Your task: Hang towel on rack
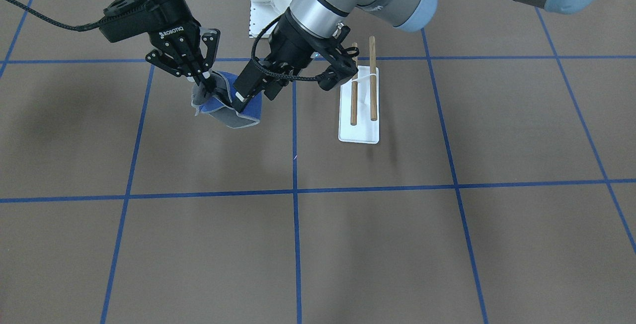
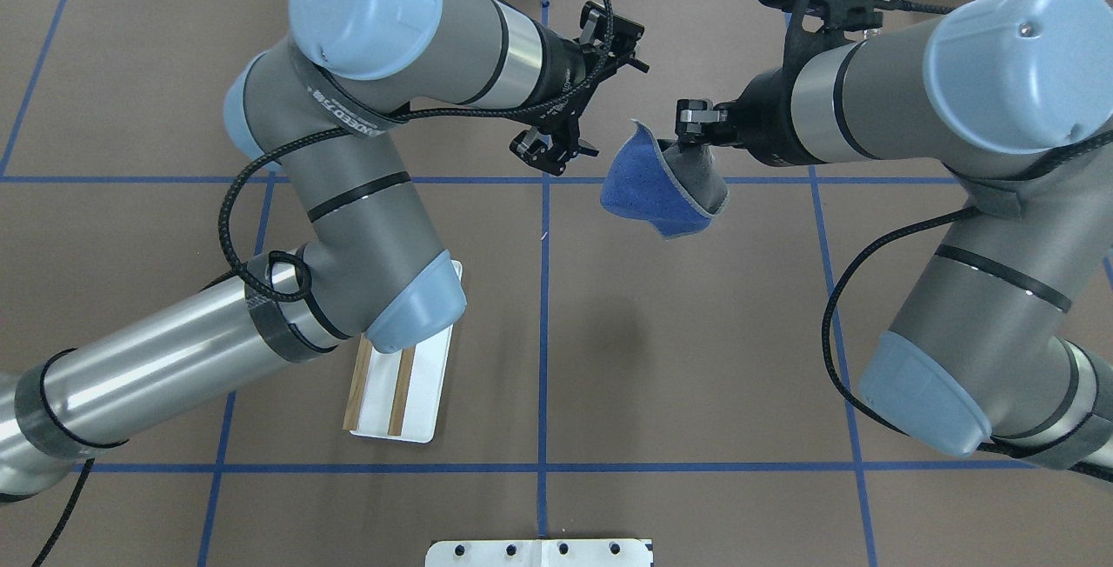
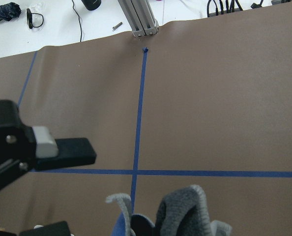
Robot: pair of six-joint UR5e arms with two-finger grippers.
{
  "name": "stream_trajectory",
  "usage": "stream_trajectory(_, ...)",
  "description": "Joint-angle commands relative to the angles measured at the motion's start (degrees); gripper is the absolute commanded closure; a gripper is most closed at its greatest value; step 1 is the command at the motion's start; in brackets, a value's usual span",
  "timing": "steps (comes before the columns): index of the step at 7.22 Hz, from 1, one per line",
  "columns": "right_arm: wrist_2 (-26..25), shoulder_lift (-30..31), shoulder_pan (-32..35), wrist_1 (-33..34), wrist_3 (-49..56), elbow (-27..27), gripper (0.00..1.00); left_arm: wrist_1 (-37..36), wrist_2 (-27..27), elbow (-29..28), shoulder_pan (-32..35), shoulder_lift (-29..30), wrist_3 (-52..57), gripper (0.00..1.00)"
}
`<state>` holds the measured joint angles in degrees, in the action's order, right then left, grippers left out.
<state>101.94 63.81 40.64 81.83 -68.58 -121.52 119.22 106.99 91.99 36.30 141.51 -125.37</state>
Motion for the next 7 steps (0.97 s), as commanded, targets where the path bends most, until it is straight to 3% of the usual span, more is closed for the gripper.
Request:
stream_trajectory(1,0.01,0.26,-0.03,0.17,0.12,-1.17,1.00,0.48,-2.49,-1.19,-2.02,0.78,0.21,0.03)
stream_trajectory(2,0.27,0.52,0.05,0.26,0.29,-1.52,1.00,0.49,-2.49,-1.37,-2.37,0.69,0.47,0.05)
stream_trajectory(3,0.27,0.53,0.05,0.18,0.38,-1.53,1.00,0.49,-2.49,-1.90,-2.55,0.69,0.65,0.16)
stream_trajectory(4,0.27,0.61,0.05,0.26,0.47,-1.44,1.00,0.49,-2.41,-1.90,-2.55,0.69,0.74,0.39)
stream_trajectory(7,0.27,0.61,0.05,0.26,0.47,-1.35,1.00,0.49,-2.40,-1.20,-2.55,0.78,0.74,0.89)
